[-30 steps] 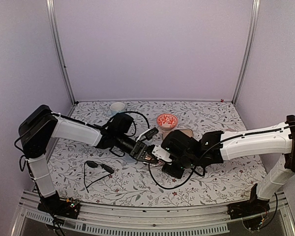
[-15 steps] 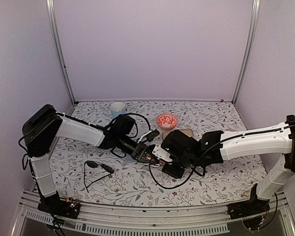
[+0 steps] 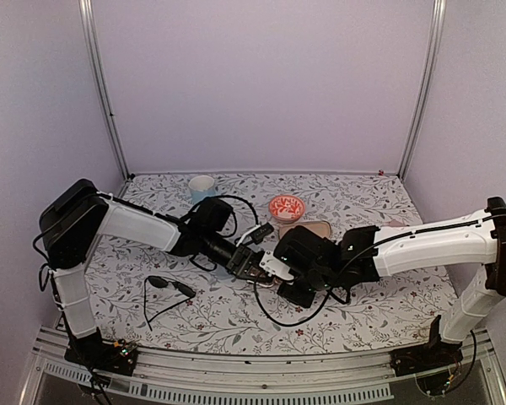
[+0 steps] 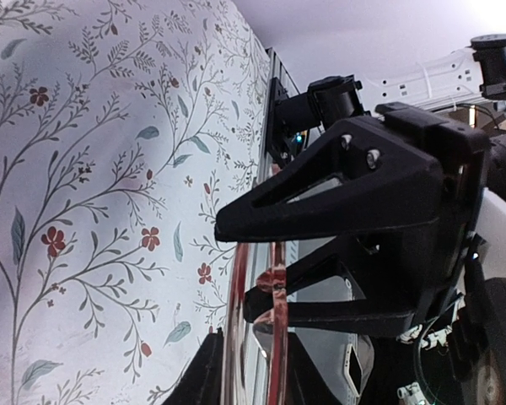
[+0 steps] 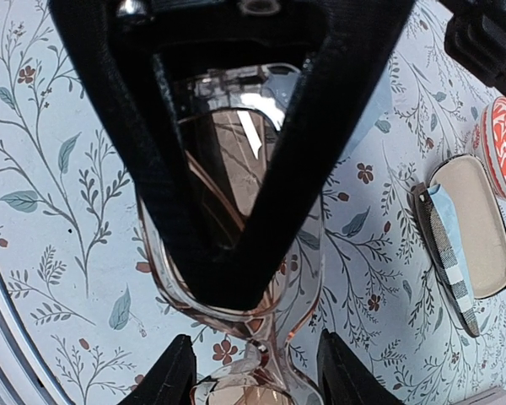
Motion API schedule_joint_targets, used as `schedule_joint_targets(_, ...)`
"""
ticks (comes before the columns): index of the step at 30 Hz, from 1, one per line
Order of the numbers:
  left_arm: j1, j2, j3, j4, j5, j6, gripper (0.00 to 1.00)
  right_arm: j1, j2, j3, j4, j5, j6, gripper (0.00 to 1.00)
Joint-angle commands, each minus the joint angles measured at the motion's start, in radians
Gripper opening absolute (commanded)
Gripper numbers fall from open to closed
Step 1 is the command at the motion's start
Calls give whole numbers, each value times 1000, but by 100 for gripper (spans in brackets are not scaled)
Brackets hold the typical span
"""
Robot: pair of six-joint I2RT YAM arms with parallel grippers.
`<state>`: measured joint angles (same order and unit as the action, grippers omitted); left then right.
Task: Organize the sunglasses
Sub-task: Pass from the left arm to the right
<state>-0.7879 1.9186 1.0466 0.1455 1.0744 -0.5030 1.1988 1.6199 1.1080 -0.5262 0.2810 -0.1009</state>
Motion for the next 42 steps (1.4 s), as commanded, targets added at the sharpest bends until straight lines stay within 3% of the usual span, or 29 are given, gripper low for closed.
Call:
schedule_joint_targets(1,6,20,11,-2,18,9,22,3,6,19,-9,51,7,33)
schedule_joint_targets(18,36,-52,-51,71,-8,17,58,-1,-39,-52,17,91,-56,26)
schedule_joint_targets(22,88,-117,-113,158,-24,-29,60,-32,-76,-73,40,98,-93,26)
schedule_joint_targets(28,143,-198,-156,159,-110,-24,60,-141,-110,-86,111,107,-201,25)
schedule_joint_targets(42,150,-252,-181,90,-219,14,59,-444,-8,-34,304,42,-658,22)
